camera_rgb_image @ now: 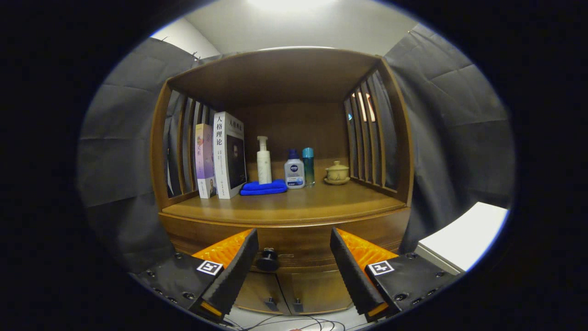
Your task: Pull open the drawer, take out the items inside it, and place them on the countertop above the cabinet.
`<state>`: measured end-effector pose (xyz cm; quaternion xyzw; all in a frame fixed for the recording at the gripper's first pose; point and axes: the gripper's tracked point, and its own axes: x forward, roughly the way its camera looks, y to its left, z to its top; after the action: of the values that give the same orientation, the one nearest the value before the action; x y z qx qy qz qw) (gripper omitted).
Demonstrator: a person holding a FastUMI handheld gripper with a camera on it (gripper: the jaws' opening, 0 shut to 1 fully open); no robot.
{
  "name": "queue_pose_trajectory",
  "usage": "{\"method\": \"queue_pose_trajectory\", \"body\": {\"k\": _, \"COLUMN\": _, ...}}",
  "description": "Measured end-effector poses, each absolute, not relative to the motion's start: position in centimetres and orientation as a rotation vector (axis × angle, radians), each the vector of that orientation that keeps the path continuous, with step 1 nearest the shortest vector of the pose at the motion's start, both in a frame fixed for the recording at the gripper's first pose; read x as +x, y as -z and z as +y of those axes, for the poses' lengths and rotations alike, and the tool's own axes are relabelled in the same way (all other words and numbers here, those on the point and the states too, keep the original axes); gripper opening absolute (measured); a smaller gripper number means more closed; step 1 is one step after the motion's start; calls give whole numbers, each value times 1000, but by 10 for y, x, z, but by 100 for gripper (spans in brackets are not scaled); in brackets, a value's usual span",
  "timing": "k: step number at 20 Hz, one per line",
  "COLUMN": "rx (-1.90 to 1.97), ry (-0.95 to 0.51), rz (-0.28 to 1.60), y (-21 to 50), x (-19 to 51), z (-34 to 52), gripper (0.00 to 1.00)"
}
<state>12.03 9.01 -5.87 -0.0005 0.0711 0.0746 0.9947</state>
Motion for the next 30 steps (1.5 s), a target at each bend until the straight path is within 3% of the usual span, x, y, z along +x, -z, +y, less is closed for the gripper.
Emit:
{"method": "queue_pose_trajectory", "body": {"k": 6, "rx": -22, "ry": -179, "rz": 230, "y": 107, "x": 152, "z": 119, "gripper": 99}}
{"method": "queue_pose_trajectory", "body": {"k": 14, "rx": -1, "ry": -190, "rz": 333, "y": 161, "x": 173, "z": 133, "gripper": 85}}
{"method": "queue_pose_trajectory", "body": {"k": 22, "rx": -3, "ry": -190, "rz": 369, "y": 164, "x": 174, "z": 144, "gripper": 35}}
{"method": "queue_pose_trajectory", "body": {"k": 23, "rx": 10, "ry": -185, "rz": 372, "y": 164, "x": 171, "z": 144, "gripper": 23}}
{"method": "queue_pose_trajectory", "body": {"k": 30, "rx": -3, "ry": -193, "rz": 378, "y": 160, "x": 129, "z": 138, "gripper": 23}}
